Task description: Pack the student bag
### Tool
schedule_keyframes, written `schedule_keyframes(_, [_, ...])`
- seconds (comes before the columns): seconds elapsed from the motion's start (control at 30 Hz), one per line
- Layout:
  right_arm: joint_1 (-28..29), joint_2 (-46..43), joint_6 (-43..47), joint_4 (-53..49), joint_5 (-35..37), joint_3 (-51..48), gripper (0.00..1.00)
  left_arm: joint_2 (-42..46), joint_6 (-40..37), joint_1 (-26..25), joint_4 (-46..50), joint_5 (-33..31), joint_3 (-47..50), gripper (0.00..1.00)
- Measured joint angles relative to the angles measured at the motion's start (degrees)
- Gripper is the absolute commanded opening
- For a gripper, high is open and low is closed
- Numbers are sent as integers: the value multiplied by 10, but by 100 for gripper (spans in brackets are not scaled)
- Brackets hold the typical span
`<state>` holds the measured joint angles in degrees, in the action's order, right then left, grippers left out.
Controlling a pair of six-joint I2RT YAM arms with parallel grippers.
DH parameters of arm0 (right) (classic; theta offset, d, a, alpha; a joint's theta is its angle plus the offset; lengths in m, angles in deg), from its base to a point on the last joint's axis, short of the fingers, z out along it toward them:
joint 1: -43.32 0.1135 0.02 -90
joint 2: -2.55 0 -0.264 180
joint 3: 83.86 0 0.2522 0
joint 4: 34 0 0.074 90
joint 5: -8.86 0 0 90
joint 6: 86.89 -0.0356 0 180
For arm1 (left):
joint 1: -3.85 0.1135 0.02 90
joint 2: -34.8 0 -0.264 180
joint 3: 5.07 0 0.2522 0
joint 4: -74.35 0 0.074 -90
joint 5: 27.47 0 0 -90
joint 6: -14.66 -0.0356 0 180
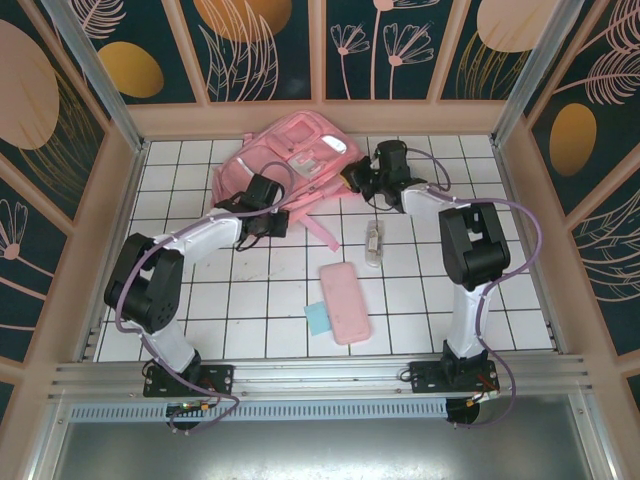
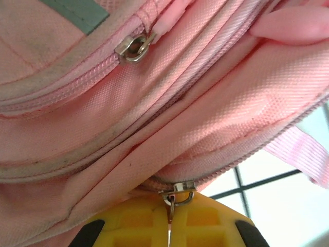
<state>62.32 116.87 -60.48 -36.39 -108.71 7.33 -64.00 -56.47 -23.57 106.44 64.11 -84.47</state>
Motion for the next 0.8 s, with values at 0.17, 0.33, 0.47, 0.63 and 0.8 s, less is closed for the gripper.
schedule_keyframes(0.17, [-29, -13, 23, -24, 7, 2, 84, -3, 53, -7, 20, 65, -45, 0])
schedule_keyframes(0.33, [-40, -108, 43, -43, 27, -71, 85, -43, 94, -23, 32, 107, -93, 0])
schedule_keyframes(0.47, [-8, -186, 17, -19, 24, -137, 82, -73, 104, -33, 46, 119, -120, 0])
schedule_keyframes(0.63, [58, -174, -43, 41, 10, -178, 76, -80, 104, -40, 59, 116, -129, 0])
schedule_keyframes(0.8, [83, -87, -110, 125, -15, -183, 67, -80, 104, -47, 62, 110, -130, 0])
